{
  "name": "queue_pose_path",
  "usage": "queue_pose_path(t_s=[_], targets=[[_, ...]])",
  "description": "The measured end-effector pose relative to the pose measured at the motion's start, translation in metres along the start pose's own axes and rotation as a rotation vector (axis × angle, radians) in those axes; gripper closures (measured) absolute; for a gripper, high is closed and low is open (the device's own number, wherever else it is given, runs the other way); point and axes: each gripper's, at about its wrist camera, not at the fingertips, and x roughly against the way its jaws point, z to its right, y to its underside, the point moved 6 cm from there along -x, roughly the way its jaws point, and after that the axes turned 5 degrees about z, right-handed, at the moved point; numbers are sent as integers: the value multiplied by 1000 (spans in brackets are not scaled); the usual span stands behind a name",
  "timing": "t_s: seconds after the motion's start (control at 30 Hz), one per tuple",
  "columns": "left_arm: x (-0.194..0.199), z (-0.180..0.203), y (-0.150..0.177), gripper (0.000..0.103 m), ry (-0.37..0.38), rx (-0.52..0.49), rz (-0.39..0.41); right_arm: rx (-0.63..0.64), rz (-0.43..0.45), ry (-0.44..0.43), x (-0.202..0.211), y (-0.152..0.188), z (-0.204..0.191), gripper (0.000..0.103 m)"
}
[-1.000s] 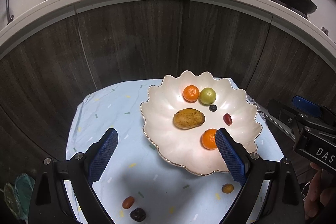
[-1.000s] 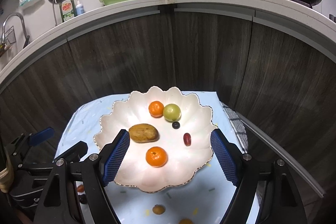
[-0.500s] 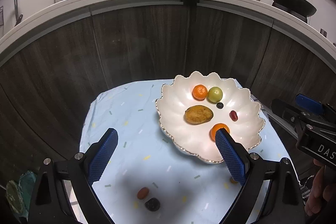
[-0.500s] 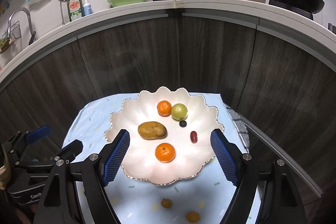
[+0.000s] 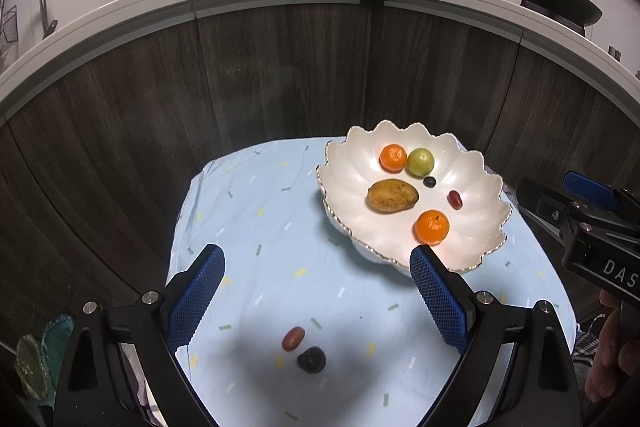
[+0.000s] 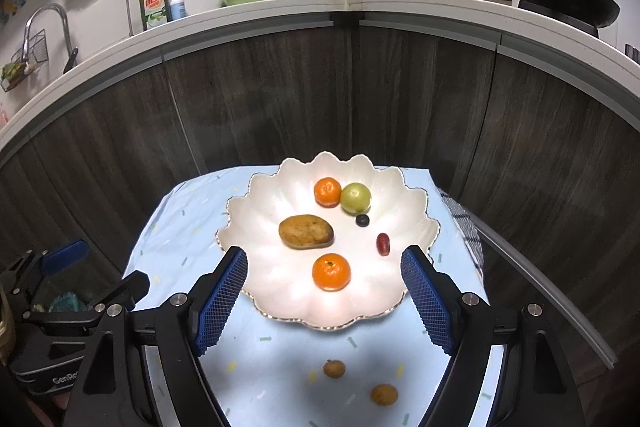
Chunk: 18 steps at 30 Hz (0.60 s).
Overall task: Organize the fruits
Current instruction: 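Withdraw both open tools from the bowl toward the remaining fruits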
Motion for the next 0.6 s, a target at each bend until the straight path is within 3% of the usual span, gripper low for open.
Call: queue_pose_path(t_s=[0.6], targets=[[-1,-2,42,8,-96,17,-4,-8,-14,2,-6,39,4,23]])
